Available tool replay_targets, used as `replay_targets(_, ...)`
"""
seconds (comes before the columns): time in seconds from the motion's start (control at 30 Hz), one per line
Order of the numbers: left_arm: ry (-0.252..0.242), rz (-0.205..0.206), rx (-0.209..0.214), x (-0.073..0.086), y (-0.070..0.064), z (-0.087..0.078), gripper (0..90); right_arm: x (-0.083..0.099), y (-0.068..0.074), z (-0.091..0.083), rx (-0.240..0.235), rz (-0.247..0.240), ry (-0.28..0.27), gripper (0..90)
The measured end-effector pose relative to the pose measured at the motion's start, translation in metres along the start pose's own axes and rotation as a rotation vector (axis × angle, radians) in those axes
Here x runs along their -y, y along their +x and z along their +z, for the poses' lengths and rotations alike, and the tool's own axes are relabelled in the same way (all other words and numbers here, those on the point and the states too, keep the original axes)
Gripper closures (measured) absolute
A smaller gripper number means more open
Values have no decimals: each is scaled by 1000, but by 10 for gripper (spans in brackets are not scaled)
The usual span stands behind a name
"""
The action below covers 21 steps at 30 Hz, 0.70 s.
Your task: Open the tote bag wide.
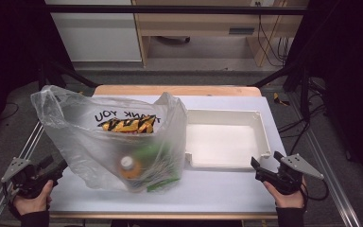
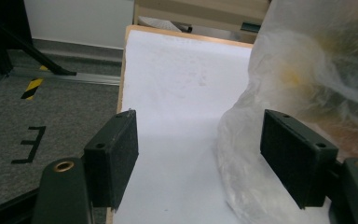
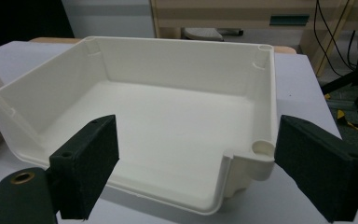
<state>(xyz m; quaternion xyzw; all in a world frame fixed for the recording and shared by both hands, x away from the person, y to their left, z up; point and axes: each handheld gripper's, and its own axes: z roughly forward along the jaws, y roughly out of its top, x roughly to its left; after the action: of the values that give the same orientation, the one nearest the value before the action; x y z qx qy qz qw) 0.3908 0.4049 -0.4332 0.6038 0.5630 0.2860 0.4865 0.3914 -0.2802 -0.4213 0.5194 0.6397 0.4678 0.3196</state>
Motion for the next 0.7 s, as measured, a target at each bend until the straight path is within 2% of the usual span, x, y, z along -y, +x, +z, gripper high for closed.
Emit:
replay_targets(0.13, 4, 28, 8, -5, -7, 0, 276, -2, 5, 1, -20, 10, -9, 144)
replay_targets(0.23, 3, 38, 15, -7, -10, 0, 276, -3, 6, 2, -17, 14, -17, 149)
replay_targets(0.37, -4, 40, 39, -13, -13, -1, 276, -7, 8, 1, -26, 41, -29, 151)
replay_targets(0.63, -47, 22, 54, -22, -13, -13, 276, -16, 23, 4, -68, 33, -42, 168)
replay_targets(0.7, -53, 28, 53, -24, -13, -16, 275, -18, 27, 5, -80, 25, -38, 174)
